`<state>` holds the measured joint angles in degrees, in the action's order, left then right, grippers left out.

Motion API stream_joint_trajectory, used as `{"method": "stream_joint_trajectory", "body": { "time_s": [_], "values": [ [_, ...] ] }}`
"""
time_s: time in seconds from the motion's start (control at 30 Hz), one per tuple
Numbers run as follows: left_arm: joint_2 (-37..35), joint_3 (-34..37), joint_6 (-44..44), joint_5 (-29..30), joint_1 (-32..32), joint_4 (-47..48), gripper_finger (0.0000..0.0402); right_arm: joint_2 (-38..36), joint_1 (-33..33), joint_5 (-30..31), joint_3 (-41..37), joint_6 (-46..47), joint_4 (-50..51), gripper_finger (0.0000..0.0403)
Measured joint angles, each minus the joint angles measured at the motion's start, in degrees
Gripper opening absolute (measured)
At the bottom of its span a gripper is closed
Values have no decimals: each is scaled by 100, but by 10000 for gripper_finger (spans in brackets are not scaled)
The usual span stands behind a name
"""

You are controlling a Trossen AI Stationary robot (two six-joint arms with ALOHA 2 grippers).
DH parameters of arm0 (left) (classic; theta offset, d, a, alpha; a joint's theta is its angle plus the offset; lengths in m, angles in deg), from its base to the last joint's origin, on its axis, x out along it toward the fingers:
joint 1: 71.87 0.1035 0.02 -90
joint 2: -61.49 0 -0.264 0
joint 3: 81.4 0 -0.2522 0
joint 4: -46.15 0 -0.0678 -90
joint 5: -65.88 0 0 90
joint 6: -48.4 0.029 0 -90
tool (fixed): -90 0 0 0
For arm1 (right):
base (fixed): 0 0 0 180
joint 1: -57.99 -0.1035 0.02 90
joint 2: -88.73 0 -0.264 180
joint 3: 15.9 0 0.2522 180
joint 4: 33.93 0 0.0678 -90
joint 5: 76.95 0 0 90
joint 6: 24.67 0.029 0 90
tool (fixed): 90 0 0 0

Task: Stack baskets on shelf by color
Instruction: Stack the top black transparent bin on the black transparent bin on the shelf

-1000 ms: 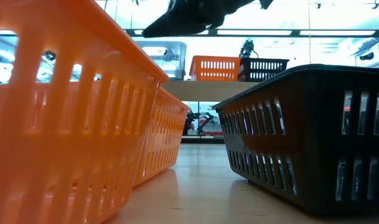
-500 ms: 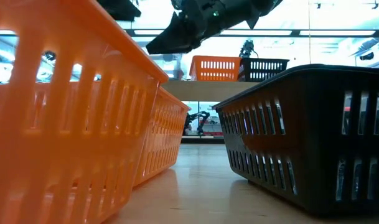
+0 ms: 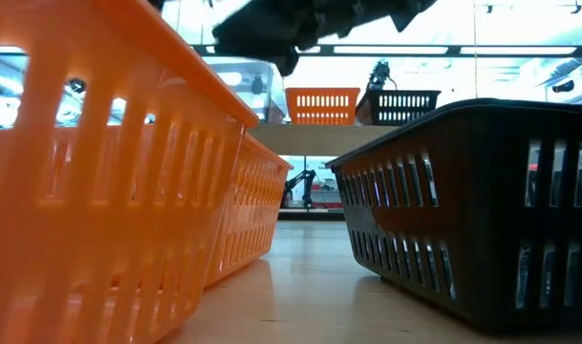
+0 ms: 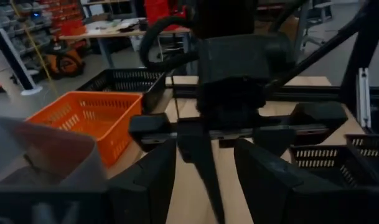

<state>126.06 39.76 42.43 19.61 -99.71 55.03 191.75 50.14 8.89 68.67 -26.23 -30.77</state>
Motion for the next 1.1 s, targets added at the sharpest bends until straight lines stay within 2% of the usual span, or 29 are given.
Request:
{"method": "stream_joint_trajectory", "body": {
  "time_s": [0.13,0.27,0.5,0.6,0.73,0.83,1.1],
  "values": [
    [-2,-197,-295,635,-368,527,171,-2,-177,16,293,-10,-47,137],
    [-2,-502,-1050,688,-571,1803,171,-2,-413,6,562,-339,54,137],
    [253,-1566,-4549,-354,-612,5641,172,-2,-717,117,990,-1207,665,137],
    [342,-1655,-6042,-882,-566,6540,172,-13,-724,466,1063,-1233,689,137],
    [493,-1435,-7005,-1415,-357,6643,172,-122,-717,1083,1183,-1119,784,137],
    [662,-1342,-7265,-1625,-106,6548,172,-314,-721,1403,1245,-930,1004,137],
    [1233,-1338,-7462,-2481,569,6336,172,-1044,-792,1488,1249,3,2226,136]
  ]
}}
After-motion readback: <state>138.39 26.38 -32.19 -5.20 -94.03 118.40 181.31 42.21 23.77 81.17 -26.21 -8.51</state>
